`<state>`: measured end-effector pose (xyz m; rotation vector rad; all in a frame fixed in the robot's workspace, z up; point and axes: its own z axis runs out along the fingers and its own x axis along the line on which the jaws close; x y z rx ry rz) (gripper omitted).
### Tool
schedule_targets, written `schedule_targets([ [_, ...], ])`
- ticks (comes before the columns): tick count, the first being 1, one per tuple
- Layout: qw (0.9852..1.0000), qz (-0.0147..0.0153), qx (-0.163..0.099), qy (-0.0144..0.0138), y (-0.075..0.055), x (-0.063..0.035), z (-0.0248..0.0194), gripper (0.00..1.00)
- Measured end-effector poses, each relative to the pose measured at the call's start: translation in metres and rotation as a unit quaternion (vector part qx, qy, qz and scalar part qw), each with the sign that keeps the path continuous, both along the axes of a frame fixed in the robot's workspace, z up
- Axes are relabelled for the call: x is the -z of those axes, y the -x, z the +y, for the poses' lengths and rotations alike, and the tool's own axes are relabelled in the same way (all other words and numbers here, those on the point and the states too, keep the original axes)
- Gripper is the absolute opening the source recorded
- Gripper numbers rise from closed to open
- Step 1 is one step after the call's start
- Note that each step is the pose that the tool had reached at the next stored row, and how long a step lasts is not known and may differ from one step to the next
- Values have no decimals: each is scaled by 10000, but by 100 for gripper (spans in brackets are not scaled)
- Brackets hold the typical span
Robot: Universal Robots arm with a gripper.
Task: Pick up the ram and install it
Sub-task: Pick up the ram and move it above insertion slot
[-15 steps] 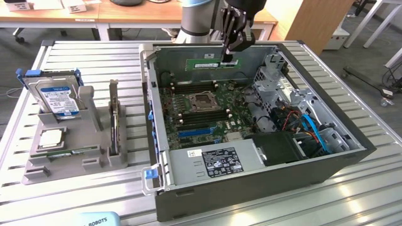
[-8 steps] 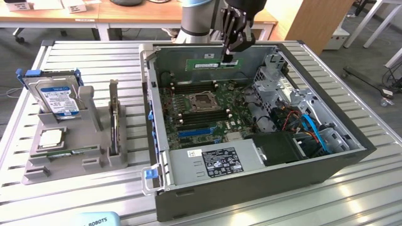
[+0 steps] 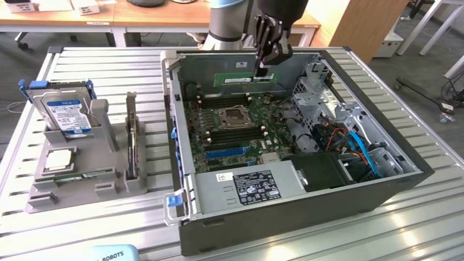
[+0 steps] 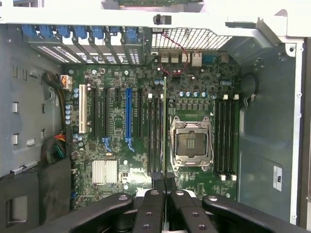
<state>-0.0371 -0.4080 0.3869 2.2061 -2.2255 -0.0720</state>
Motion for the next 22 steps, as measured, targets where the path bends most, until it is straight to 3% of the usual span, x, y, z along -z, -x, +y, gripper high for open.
schedule_targets([
  [12, 10000, -2, 0, -2, 0, 48, 0, 12],
  [22, 10000, -7, 0, -2, 0, 206, 0, 12],
])
